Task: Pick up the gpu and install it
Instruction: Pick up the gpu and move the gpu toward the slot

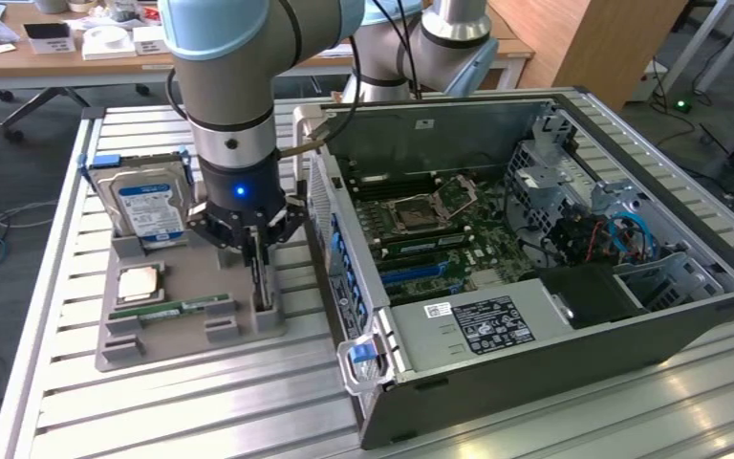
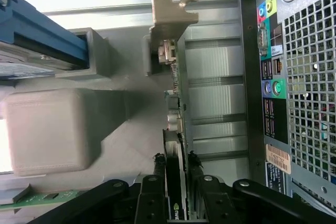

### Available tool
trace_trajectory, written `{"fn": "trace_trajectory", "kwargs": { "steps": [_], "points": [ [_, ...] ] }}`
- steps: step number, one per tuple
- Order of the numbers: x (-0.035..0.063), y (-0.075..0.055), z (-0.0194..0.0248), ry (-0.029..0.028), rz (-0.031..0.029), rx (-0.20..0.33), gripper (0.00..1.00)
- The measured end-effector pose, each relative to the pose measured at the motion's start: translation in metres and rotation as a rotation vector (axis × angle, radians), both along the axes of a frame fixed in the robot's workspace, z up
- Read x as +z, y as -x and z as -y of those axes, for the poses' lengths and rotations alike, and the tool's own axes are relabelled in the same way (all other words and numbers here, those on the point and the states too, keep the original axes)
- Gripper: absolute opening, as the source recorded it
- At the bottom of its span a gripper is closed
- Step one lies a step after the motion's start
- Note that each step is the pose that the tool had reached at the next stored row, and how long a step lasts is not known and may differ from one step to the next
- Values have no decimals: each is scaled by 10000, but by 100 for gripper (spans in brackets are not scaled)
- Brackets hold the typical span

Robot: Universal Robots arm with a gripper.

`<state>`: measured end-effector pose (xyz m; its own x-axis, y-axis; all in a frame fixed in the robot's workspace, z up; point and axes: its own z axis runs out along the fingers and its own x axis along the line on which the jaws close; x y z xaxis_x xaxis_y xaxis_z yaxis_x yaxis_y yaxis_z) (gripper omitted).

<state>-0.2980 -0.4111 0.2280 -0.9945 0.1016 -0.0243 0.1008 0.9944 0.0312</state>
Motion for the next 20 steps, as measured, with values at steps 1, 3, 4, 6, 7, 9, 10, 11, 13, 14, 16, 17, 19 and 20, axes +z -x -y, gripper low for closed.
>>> {"fn": "trace_trajectory", "kwargs": {
  "steps": [1,3,4,6,7,9,10,11,13,14,16,17,19,20],
  "points": [
    [0,0,0,0,-1,0,27],
    [0,0,0,-1,-1,0,27],
    [0,0,0,-1,-1,0,27],
    [0,0,0,0,-1,-1,27],
    [0,0,0,0,-1,0,27],
    [0,0,0,0,-1,0,27],
    [0,0,0,-1,-1,0,27],
    [0,0,0,0,-1,-1,27],
    [0,0,0,-1,-1,0,27],
    [0,0,0,0,-2,-1,27],
    [0,0,0,0,-1,0,27],
    [0,0,0,0,-1,30,27],
    [-2,1,0,-6,-2,255,27],
    [-2,1,0,-6,-3,401,27]
  ]
}}
